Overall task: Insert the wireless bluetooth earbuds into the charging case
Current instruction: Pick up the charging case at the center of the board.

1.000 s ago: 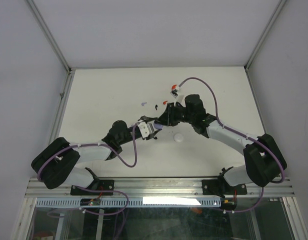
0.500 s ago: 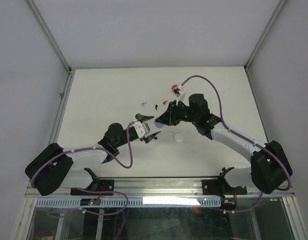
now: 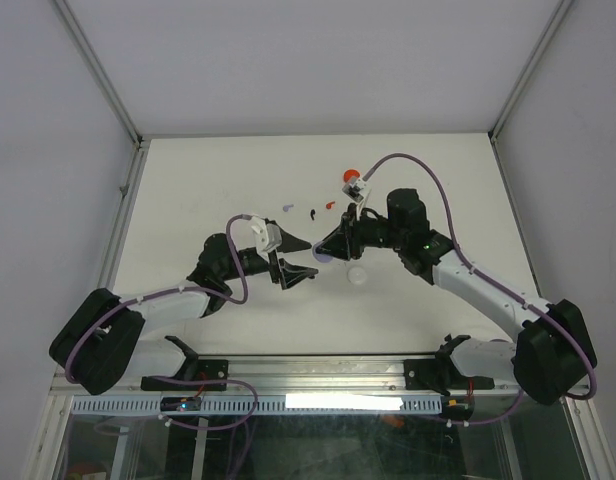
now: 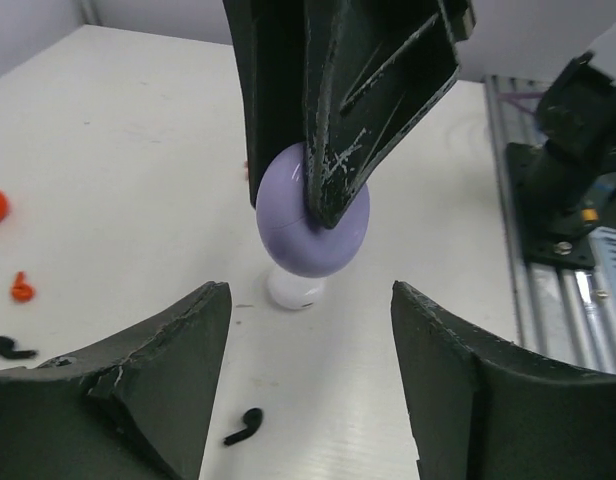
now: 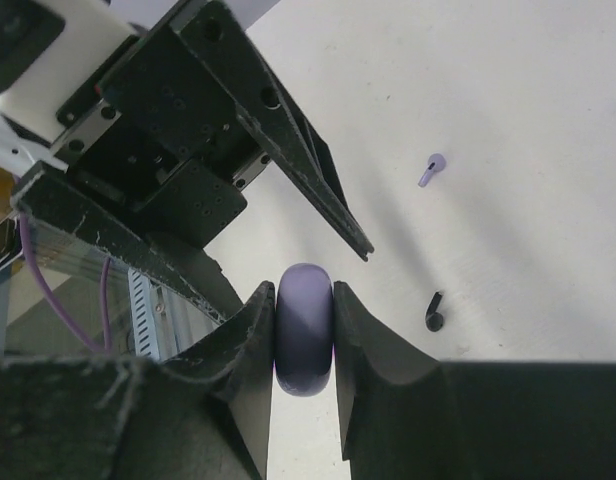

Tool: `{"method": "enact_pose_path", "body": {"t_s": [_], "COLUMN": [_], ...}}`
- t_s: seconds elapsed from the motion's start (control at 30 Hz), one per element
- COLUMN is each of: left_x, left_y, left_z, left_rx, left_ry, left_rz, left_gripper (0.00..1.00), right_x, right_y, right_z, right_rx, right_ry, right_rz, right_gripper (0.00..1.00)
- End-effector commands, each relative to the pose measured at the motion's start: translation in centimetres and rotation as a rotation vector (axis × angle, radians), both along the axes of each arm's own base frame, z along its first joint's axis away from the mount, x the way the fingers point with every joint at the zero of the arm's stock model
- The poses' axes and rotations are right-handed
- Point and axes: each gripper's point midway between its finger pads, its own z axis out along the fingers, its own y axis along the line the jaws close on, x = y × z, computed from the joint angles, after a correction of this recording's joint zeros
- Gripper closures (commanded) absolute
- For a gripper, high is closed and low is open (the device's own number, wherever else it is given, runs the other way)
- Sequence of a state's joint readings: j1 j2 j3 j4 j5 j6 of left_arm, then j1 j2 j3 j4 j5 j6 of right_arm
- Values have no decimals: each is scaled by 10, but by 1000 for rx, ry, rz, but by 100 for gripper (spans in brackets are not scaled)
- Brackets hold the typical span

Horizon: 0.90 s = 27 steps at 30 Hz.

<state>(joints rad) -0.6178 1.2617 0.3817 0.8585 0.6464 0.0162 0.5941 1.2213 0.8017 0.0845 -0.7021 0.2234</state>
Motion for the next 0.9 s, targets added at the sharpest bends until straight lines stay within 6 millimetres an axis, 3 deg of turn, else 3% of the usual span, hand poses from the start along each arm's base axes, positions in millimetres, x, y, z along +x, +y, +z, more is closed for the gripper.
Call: {"method": "enact_pose_path", "body": {"t_s": [0.0, 0.17, 0.5, 0.87], "left_x": [-27, -36, -32, -31], "left_y": [-10, -11, -17, -18], "left_z": [34, 40, 37, 33], "left_rx": [-102, -138, -126, -115], "left_ry": [69, 115, 180, 195], "left_rz": [-217, -308, -332, -332], "left_gripper": [35, 40, 50, 82], "right_x": [-16, -22, -31, -34], "right_y": [-1, 0, 6, 6], "right_z": [25, 27, 25, 23], "right_rx": [37, 44, 58, 54], "right_ry": [-124, -138, -148, -168], "right_rz": [109, 155, 230, 255], "right_gripper": [100, 100, 100, 99]}}
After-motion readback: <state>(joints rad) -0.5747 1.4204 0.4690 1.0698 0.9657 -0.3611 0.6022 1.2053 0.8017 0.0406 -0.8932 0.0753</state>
